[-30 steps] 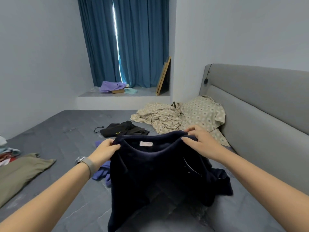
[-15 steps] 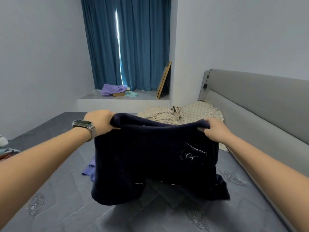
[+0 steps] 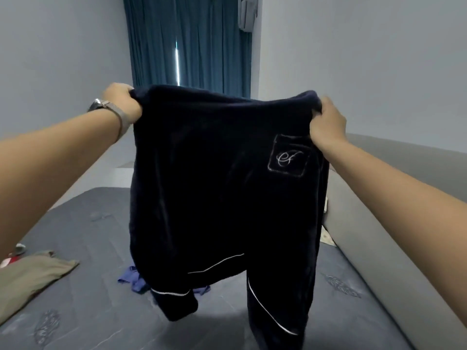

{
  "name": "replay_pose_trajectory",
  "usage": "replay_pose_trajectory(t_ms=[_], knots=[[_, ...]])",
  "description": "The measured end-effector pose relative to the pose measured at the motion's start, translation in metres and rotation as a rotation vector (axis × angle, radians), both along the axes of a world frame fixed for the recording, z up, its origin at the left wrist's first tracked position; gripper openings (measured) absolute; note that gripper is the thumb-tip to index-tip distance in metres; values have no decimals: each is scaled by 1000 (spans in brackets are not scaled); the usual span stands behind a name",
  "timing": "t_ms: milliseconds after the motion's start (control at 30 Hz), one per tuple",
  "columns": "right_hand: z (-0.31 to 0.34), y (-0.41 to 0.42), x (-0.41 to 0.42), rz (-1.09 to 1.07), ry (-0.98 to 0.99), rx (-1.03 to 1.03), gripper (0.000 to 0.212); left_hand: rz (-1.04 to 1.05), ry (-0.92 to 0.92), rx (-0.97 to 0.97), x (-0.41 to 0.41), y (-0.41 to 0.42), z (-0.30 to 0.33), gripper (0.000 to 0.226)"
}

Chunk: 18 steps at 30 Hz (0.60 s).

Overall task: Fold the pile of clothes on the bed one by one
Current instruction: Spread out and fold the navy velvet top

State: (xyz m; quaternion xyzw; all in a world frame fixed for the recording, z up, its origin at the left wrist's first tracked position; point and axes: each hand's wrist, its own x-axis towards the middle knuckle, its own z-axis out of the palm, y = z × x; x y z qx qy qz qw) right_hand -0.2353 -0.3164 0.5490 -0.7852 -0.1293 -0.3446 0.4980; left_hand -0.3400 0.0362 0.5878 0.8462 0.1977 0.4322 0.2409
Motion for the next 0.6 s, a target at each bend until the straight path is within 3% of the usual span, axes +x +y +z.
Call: replay_pose_trajectory(t_ms=[100, 200, 233, 300, 367, 467, 600], knots=[[16, 1, 0, -63, -169, -124, 24, 68, -10, 160, -14, -2, 18, 15], [3, 5, 12, -78, -266, -406, 25, 165, 144, 235, -15, 13, 11, 10], [-8, 7, 19, -72, -278, -510, 32, 142, 198, 159, -14, 21, 1, 9], [-34, 14, 28, -61, -243, -635, 41, -50, 248, -227, -9, 34, -27, 11], [-59, 22, 39, -93, -132, -627, 30, -258, 252, -573, 0, 36, -61, 23], [-91, 30, 64, -98, 163, -584, 22, -351, 100, -1008, 33, 37, -113, 25], [-135, 29, 108, -39, 431, -672, 21, -243, 176, -918, 92, 43, -178, 33]])
